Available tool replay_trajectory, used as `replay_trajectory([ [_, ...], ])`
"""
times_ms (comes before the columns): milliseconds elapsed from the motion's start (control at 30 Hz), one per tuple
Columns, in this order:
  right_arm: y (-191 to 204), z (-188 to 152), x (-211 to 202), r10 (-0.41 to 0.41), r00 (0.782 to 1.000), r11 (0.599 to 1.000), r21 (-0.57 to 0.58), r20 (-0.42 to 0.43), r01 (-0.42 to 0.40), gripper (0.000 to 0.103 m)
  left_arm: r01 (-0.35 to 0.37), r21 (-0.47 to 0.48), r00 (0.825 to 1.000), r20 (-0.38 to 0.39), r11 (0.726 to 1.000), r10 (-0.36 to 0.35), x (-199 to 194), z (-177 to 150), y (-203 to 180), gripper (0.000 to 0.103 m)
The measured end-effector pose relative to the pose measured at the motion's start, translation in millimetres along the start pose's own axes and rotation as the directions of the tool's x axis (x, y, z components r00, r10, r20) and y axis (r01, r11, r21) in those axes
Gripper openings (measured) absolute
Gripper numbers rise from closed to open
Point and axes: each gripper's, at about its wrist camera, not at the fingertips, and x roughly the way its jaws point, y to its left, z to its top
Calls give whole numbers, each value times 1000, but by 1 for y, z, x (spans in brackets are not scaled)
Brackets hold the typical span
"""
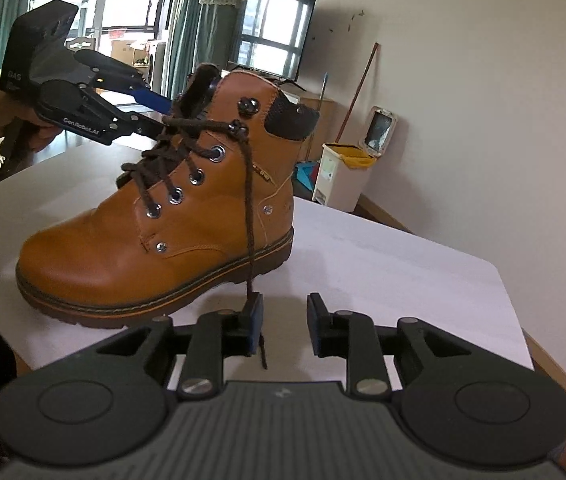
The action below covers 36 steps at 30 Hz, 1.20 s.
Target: Lace up shoes with both hands
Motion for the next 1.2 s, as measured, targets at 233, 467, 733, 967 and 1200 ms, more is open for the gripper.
replay_trajectory([
  [233,6,11,8,-35,998,998,-59,53,38,31,76,72,997,21,994,-78,7,4,-4,7],
  [467,12,34,18,31,993,996,-87,118,-21,40,49,97,999,-9,994,-48,2,5,-20,2],
  [733,2,44,26,166,972,981,-131,166,-145,26,13,138,1000,-21,990,-10,1,13,-23,2],
  [967,-23,55,20,310,930,946,-160,199,-281,26,17,174,1000,-20,985,-14,0,20,-22,2],
  [1200,-32,62,29,358,922,931,-138,150,-339,3,-10,171,999,-31,985,15,5,21,-29,2],
])
